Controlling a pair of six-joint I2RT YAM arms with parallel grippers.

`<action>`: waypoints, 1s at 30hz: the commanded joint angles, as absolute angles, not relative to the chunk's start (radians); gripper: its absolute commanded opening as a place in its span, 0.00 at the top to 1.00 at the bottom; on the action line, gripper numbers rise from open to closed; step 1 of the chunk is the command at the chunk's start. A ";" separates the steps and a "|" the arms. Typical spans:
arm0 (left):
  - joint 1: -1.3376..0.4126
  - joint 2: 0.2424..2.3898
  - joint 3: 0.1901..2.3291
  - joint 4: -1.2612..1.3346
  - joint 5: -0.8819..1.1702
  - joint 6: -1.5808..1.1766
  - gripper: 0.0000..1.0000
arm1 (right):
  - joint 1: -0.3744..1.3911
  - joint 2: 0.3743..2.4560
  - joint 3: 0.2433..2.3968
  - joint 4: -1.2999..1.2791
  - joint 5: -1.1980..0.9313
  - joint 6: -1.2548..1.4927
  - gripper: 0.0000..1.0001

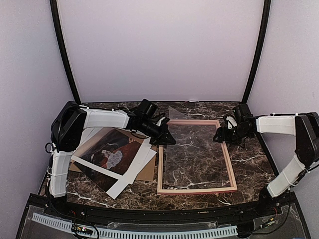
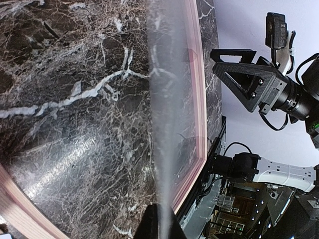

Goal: Put the photo into the frame
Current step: Press the glass panel against the frame body.

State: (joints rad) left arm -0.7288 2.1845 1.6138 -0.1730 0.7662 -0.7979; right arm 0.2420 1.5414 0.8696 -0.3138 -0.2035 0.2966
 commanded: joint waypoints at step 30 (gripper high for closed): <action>-0.739 2.102 1.572 -0.136 0.776 -0.809 0.96 | 0.246 1.526 0.885 -0.298 -0.174 0.300 0.22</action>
